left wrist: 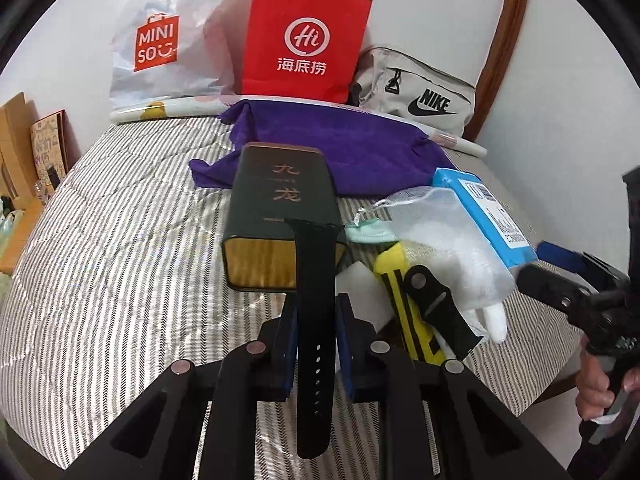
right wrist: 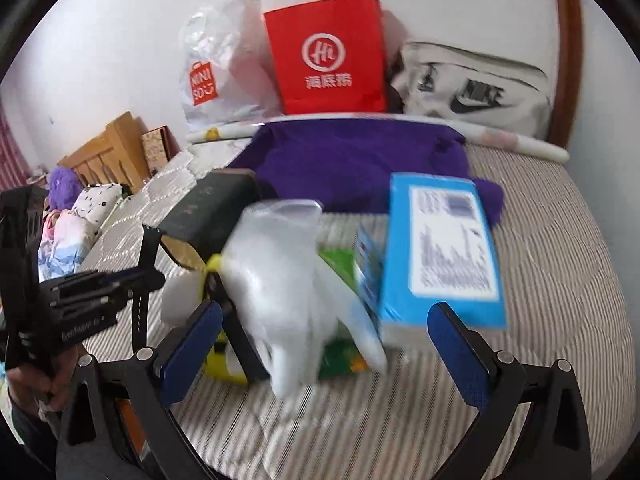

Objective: Organize soft objects
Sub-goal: 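Reach the right tool to the clear mesh bag and grasp it while left holds strap, then lift the mesh bag with the right tool while the left tool lifts the strap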

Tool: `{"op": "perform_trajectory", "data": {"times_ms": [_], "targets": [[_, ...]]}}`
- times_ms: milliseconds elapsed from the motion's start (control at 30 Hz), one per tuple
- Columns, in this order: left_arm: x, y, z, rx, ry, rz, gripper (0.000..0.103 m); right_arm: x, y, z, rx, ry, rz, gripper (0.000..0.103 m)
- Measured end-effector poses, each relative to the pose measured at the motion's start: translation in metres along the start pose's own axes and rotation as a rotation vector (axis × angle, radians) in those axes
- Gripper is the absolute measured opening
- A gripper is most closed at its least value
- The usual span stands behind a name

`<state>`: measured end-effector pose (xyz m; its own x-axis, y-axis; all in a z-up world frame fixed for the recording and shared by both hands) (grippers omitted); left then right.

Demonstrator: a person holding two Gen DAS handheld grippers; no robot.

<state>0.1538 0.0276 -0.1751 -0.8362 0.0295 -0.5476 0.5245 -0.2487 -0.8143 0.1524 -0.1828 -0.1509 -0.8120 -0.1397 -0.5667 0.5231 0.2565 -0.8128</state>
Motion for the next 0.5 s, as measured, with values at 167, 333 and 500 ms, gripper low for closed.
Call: {"op": "perform_trajectory", "data": {"times_ms": [167,333,500], "targets": [[0.002,0.004,-0.005,0.012,-0.004,-0.010,0.017,-0.017,0.022,-0.012,-0.002,-0.020,-0.023,0.093],[0.002,0.006,-0.009,0.031,-0.013,-0.012,0.017,-0.022,0.042,-0.016,-0.028,-0.034,-0.074,0.038],[0.002,0.009,-0.011,0.045,-0.016,-0.019,0.017,-0.026,0.028,-0.018,-0.072,-0.039,-0.024,0.013]]}}
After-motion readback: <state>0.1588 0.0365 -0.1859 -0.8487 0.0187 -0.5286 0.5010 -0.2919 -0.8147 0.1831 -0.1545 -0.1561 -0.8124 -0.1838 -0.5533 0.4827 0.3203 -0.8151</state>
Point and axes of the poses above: each gripper's, at about its wrist camera, not at the fingertips, and y roughly the way its jaws point, z to its right, x to its underside, the point moved 4 cm from there along y, roughly the way its jaws point, and after that the axes turned 8 degrees about -z, right-handed, at the moved point
